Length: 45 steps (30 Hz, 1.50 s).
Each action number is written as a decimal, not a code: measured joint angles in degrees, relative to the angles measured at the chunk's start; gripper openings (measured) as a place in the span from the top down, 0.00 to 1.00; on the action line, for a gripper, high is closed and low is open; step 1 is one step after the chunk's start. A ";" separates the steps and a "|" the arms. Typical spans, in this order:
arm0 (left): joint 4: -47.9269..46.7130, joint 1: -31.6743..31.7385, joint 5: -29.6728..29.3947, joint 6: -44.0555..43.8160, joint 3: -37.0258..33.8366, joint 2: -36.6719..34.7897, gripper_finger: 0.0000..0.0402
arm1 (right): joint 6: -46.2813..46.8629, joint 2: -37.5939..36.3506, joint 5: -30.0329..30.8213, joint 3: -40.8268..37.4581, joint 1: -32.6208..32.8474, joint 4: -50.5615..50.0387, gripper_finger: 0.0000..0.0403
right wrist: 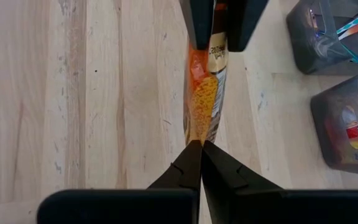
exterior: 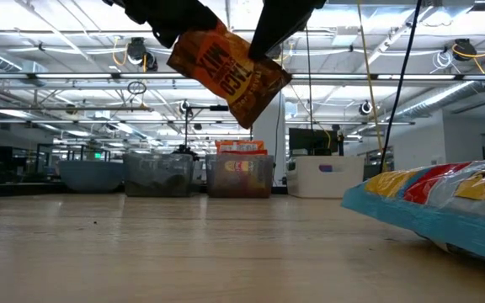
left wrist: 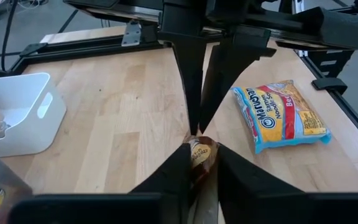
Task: Pick & Place Food Item
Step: Put the orange seasoning pack into the white bin
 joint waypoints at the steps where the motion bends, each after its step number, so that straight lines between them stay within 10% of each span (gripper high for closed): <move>1: 0.00 0.00 0.02 0.00 0.00 0.00 0.86 | 0.00 0.00 0.00 0.00 0.00 0.00 1.00; 26: 0.17 -0.01 4.22 2.25 -0.02 0.00 0.99 | -3.29 0.00 -6.12 -0.07 0.04 4.71 0.97; 45: -6.59 0.00 1.16 2.44 -0.02 0.00 0.99 | -4.67 -1.11 5.22 -0.04 0.50 4.73 0.36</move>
